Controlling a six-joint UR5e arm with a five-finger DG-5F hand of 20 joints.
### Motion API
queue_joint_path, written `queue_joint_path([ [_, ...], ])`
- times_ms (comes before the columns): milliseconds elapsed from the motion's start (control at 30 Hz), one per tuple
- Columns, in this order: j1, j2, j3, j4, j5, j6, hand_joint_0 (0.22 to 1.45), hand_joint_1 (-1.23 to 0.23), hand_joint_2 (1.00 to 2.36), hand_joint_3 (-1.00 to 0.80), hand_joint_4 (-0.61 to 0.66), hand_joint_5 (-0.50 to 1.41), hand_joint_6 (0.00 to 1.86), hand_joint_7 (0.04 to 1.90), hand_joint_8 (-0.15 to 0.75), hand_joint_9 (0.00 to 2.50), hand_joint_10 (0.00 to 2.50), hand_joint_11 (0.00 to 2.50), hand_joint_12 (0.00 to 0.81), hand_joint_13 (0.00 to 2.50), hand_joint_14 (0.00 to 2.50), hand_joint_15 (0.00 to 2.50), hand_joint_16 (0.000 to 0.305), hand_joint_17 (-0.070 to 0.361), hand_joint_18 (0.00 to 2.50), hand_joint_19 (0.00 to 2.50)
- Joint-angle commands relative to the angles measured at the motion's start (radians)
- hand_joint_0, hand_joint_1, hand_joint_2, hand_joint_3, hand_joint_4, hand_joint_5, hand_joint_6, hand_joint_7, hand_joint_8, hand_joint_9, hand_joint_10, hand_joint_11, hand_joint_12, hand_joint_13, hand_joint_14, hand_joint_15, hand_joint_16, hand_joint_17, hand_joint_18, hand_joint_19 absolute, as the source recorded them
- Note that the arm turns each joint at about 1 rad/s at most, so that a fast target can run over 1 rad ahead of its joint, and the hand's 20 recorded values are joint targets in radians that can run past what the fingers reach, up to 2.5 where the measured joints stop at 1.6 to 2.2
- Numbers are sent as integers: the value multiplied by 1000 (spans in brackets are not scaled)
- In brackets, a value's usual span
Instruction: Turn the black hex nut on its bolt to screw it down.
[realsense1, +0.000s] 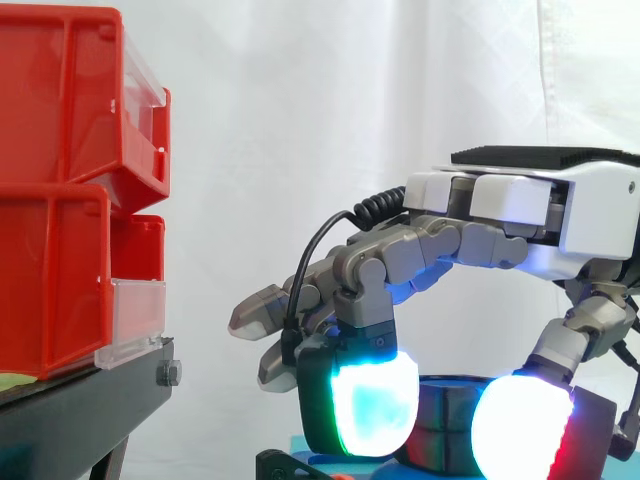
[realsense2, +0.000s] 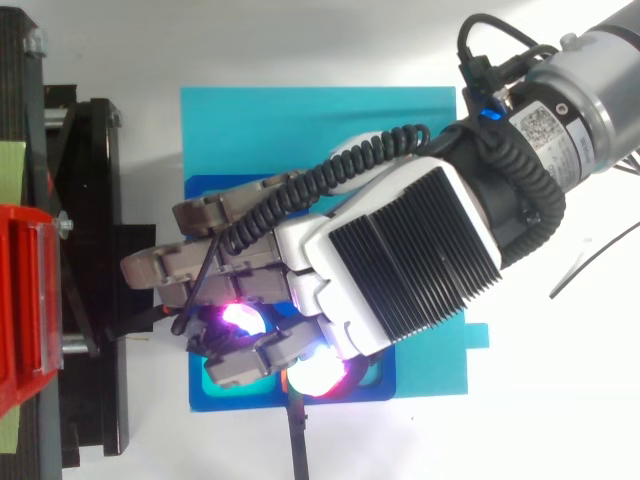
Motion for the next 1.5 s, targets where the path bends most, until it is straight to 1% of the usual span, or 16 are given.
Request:
queue_joint_path([
  [0,1,0,-1,1,0,0,585,-564,1017,-310,198,-108,501,1484,165,620,0,0,312,461,0,0,45,101,531,610],
  [100,1,0,-1,1,0,0,604,-568,1019,-298,201,-107,500,1508,169,627,0,0,308,466,0,0,44,100,537,601],
  [333,1,0,-1,6,-1,0,623,-566,1019,-303,207,-114,516,1461,172,642,0,0,307,487,0,4,44,99,548,602],
  [367,-1,0,-1,6,-1,0,619,-565,1018,-312,211,-115,517,1463,171,643,0,1,306,488,0,7,44,99,549,609],
  [433,1,0,-1,6,-1,0,558,-543,1008,-423,223,-115,509,1457,176,644,0,22,311,491,0,8,45,102,551,603],
  [467,1,0,-1,6,-1,0,506,-507,1000,-500,236,-116,501,1419,191,656,2,23,327,494,0,7,48,109,565,598],
  [600,2,0,-1,6,0,0,443,-401,1000,-500,269,-132,503,1218,214,670,0,28,361,501,1,0,55,123,590,578],
  [800,7,0,-1,1,-1,3,427,-389,1000,-500,281,-166,504,1022,228,663,0,25,370,505,0,0,57,128,606,571],
  [933,9,6,4,0,0,3,426,-391,1000,-500,278,-172,504,959,225,663,0,17,372,507,1,0,57,128,605,578],
  [967,10,9,5,-5,0,3,426,-392,1000,-500,278,-174,503,955,226,662,0,25,372,508,0,0,57,129,607,570],
  [1033,13,38,7,-46,3,0,427,-391,1000,-500,282,-174,504,946,225,663,0,24,372,508,1,0,57,129,606,570],
  [1067,13,38,7,-46,3,0,429,-390,1000,-500,281,-174,503,946,224,663,1,25,371,507,0,0,57,128,603,572],
  [1167,21,77,5,-98,16,-2,431,-389,1000,-500,281,-174,504,941,220,660,1,17,370,510,0,0,57,128,605,572],
  [1267,21,109,5,-135,22,-6,434,-387,1000,-500,285,-173,504,934,214,655,0,13,369,508,1,0,57,127,601,582],
  [1333,21,112,7,-146,22,-8,435,-390,1000,-500,287,-172,504,934,212,654,0,11,368,508,0,4,56,127,601,581],
  [1467,12,130,5,-193,22,-17,440,-394,1000,-500,282,-171,503,932,206,650,2,12,365,508,1,0,56,125,603,585],
])
